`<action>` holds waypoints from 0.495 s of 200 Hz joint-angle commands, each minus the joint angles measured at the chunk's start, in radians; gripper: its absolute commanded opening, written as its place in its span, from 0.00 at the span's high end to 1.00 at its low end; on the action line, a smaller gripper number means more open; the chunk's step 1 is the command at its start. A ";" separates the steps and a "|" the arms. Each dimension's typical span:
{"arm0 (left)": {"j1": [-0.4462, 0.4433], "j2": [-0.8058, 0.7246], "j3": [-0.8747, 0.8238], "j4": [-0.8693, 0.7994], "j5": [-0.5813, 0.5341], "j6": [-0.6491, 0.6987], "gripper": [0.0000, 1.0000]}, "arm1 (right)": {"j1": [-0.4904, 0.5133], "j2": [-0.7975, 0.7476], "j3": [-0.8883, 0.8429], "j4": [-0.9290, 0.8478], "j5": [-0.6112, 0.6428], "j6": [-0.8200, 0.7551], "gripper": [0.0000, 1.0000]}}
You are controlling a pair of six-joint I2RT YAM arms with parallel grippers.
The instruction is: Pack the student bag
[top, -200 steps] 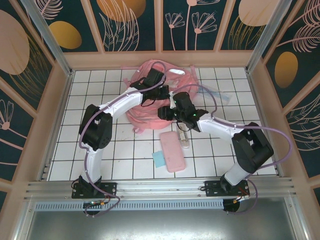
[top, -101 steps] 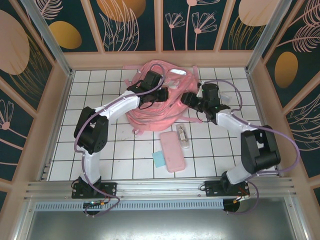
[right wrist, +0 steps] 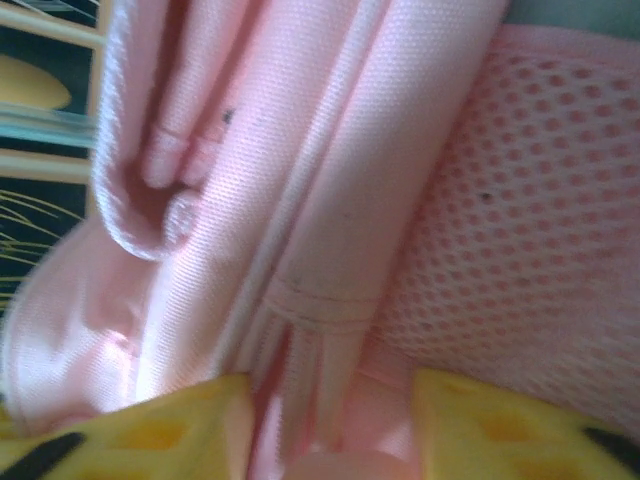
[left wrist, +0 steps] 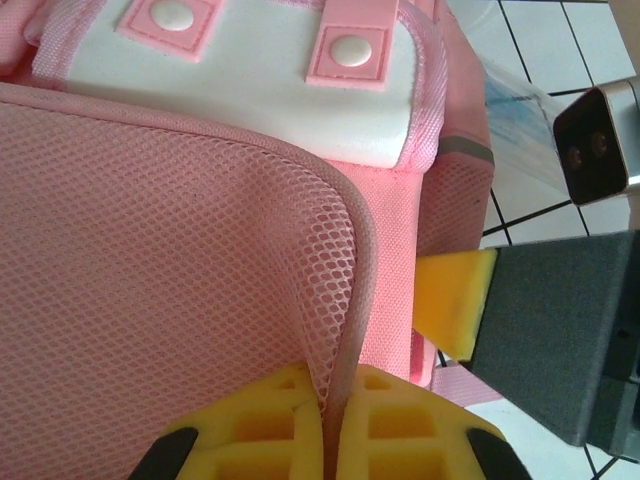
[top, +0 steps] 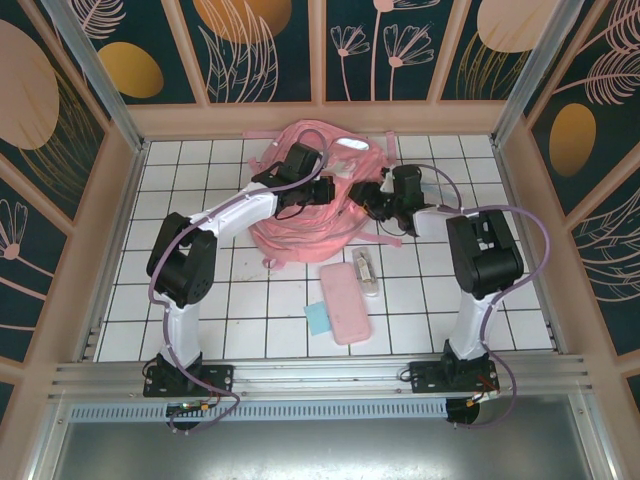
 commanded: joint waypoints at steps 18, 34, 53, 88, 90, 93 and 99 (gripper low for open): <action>-0.023 -0.071 -0.001 0.072 0.051 0.075 1.00 | 0.032 0.011 0.014 0.187 -0.057 0.055 1.00; -0.009 -0.063 0.010 0.059 -0.025 0.117 1.00 | 0.034 -0.027 -0.024 0.209 -0.049 0.069 1.00; 0.028 -0.033 0.045 0.034 -0.061 0.133 1.00 | 0.051 -0.085 -0.074 0.243 -0.018 0.098 1.00; 0.057 -0.037 0.099 -0.033 -0.095 0.140 0.91 | 0.106 -0.128 -0.079 0.273 0.048 0.138 1.00; 0.056 -0.040 0.099 -0.038 -0.096 0.140 0.87 | 0.109 -0.129 -0.077 0.274 0.053 0.139 1.00; 0.056 -0.045 0.098 -0.044 -0.101 0.137 0.79 | 0.115 -0.130 -0.075 0.275 0.059 0.141 1.00; 0.056 -0.056 0.096 -0.061 -0.105 0.127 0.63 | 0.123 -0.128 -0.066 0.277 0.069 0.144 1.00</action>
